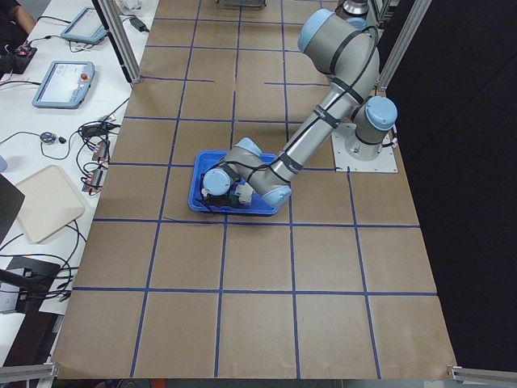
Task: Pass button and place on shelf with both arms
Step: 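Lower the left gripper onto the red push button and grasp it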
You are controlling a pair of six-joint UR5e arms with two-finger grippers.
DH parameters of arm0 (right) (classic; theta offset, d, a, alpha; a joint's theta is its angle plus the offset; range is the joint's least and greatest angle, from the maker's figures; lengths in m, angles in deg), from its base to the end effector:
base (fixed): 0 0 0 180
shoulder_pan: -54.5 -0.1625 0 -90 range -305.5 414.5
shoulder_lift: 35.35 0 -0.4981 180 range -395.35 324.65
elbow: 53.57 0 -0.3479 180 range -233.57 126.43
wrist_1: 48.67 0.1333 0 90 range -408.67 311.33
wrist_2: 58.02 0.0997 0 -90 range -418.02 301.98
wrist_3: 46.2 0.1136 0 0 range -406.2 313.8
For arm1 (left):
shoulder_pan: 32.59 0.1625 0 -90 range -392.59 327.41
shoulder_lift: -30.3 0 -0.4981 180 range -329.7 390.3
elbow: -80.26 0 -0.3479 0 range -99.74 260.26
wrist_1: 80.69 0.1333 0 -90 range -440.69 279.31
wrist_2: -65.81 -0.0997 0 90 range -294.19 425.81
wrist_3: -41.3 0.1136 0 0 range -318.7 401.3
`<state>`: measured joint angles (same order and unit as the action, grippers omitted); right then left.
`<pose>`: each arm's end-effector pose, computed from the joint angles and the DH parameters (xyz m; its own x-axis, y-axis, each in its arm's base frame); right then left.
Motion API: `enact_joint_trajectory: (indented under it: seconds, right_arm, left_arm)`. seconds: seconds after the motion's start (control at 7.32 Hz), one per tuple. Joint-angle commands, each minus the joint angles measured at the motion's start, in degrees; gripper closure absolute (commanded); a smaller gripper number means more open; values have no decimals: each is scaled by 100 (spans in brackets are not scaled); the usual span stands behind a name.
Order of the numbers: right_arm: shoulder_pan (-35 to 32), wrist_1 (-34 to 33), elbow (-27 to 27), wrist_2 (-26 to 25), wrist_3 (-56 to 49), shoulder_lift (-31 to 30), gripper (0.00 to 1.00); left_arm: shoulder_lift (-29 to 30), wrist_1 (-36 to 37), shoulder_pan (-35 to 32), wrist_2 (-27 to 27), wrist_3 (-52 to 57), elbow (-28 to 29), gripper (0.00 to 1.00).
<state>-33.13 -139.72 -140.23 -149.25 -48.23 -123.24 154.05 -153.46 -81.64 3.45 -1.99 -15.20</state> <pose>0.1113 -0.4753 0.5582 -0.9997 0.0068 0.0228 0.0059 0.9992 -0.0390 0.2535 -0.5759 0.2261 0.0125 -0.9983 0.0565 -0.8231 0.0218 0.5674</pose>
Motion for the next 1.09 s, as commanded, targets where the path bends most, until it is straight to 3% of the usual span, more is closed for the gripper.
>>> enact_joint_trajectory:
  seconds: [0.0, 0.14, 0.41, 0.55, 0.96]
  right_arm:
    - [0, 0, 0, 0, 0, 0, 0]
    - [0, 0, 0, 0, 9, 0, 0]
    - [0, 0, 0, 9, 9, 0, 0]
    - [0, 0, 0, 9, 9, 0, 0]
    - [0, 0, 0, 9, 18, 0, 0]
  left_arm:
    - [9, -18, -9, 49, -30, -7, 9]
    - [17, -53, 0, 49, -30, 1, 18]
    - [17, -202, 0, 49, -30, 10, 94]
    - [17, -212, 0, 40, -21, 1, 100]
    - [-35, -264, -9, 40, -4, 10, 100]
